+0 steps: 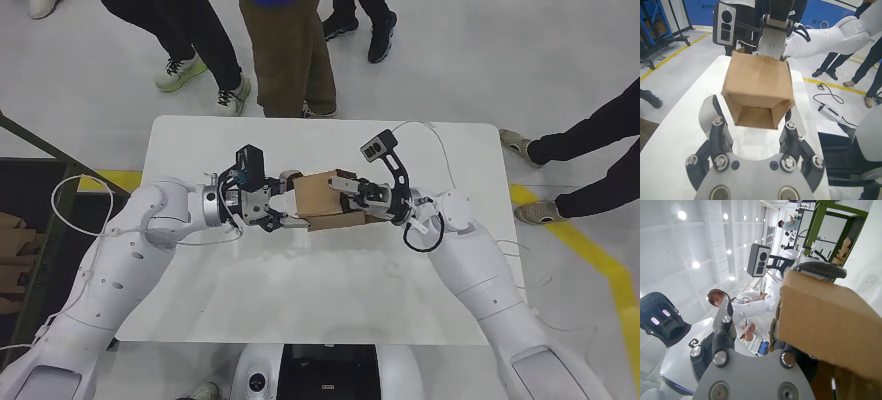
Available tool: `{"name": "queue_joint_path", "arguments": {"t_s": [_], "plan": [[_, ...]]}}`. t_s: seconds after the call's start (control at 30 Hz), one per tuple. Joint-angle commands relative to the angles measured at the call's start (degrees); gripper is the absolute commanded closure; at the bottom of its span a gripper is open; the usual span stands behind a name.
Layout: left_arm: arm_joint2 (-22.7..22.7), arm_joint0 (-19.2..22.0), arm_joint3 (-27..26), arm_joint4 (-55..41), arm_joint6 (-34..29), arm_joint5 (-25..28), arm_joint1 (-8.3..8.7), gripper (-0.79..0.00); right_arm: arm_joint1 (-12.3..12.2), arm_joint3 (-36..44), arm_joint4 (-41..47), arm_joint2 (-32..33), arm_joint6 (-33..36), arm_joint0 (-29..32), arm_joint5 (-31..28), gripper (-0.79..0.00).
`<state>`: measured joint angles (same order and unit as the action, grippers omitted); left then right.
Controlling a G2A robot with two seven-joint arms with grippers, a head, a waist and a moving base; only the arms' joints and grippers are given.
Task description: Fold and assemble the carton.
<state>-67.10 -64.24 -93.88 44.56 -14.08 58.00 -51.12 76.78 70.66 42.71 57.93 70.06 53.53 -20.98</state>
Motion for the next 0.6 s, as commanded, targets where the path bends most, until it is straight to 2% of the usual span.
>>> {"name": "queue_joint_path", "arguments": {"t_s": [0.0,0.1,0.17,0.2,0.37,0.57], "plan": [[0.02,0.00,-0.02,-0.15,0.08,0.00,0.08,-0.563,-0.04,0.26,-0.04,0.14,0.13,0.15,0.13,-0.748],[0.07,-0.08,-0.02,-0.39,0.44,0.00,0.18,-0.560,-0.05,0.52,-0.01,0.18,0.33,0.34,0.33,-0.714],[0.16,-0.11,-0.18,-0.47,0.55,0.00,0.26,-0.480,-0.01,0.56,-0.07,0.05,0.34,0.44,0.47,-0.674],[0.21,-0.14,-0.29,-0.51,0.58,0.00,0.30,-0.471,0.02,0.51,-0.09,-0.03,0.29,0.48,0.52,-0.656],[0.35,-0.18,-0.75,-0.92,0.90,0.00,0.50,-0.493,0.17,0.20,-0.45,-0.52,0.02,0.45,0.71,-0.634],[0.71,0.01,-0.84,-1.12,0.96,0.00,0.67,-0.505,0.38,-0.01,-0.48,-1.02,-0.29,0.39,1.09,-0.646]]}}
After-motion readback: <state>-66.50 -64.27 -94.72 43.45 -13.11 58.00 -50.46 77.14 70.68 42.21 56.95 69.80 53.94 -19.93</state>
